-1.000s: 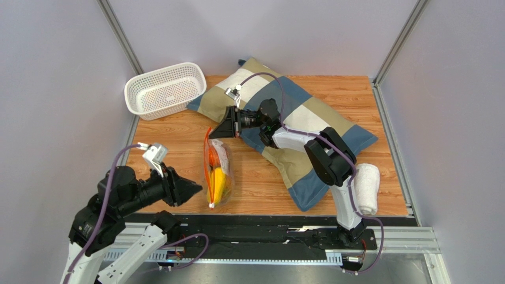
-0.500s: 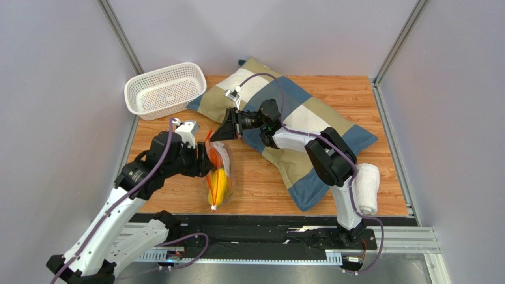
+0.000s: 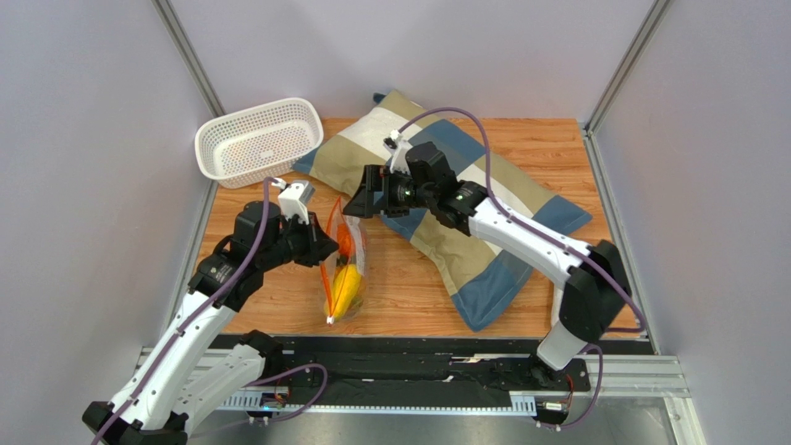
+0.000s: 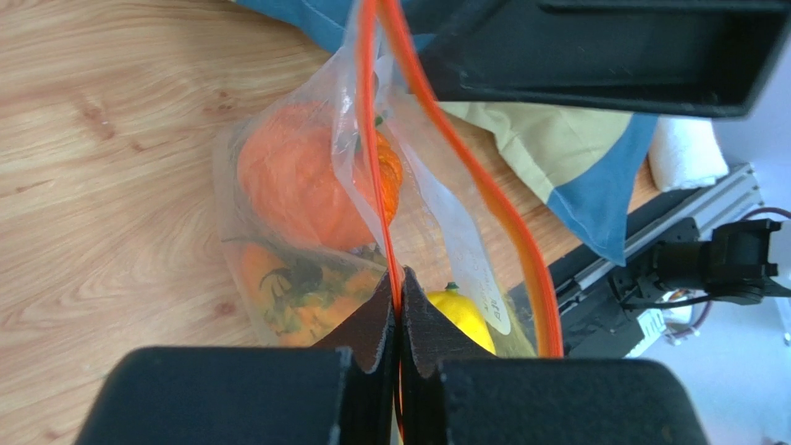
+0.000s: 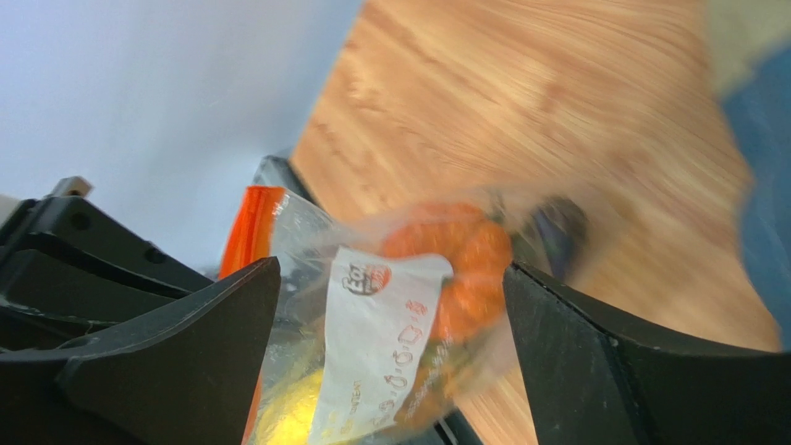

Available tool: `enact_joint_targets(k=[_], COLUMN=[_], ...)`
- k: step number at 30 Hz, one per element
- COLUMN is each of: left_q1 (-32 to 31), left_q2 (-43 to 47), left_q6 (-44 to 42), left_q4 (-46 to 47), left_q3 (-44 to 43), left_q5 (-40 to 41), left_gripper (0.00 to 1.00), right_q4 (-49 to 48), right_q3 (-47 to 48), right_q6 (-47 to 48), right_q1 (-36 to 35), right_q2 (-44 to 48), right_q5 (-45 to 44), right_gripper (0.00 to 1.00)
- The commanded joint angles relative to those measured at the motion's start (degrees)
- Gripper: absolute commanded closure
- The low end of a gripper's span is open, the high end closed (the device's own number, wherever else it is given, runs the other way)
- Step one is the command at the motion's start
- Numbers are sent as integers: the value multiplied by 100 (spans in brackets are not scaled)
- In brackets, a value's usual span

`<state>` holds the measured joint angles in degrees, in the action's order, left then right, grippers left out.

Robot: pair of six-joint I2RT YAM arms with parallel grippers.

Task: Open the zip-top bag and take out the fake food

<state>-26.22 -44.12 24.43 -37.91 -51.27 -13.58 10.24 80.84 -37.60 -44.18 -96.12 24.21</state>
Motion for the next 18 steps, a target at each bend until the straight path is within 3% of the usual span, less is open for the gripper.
enact_joint_targets(k=[1,5,11,15,18], left_q1=[20,20,20,20,20], left_q2=[-97,-132,-71,-36,-44], left_q6=[141,212,256,238,247], left_q4=[591,645,627,566,566], left_q3=[55,64,161,170,161], left_q5=[-399,-461,-505,-470,-496], left_gripper=[100,100,100,100,100], right_q4=[1885,1990,1937,2210,2255], right_q3=[-164,-209,-306,-156,-59], right_q6=[157,-9,-282,-265,-238], right_q1=[-441,-1100,-1496,-1734,-1997], right_q2=[786,884,989,1270,1350], right_q5=[-2130,-2358,-3087,-4018,-4039], right_gripper=[4,4,6,6,5])
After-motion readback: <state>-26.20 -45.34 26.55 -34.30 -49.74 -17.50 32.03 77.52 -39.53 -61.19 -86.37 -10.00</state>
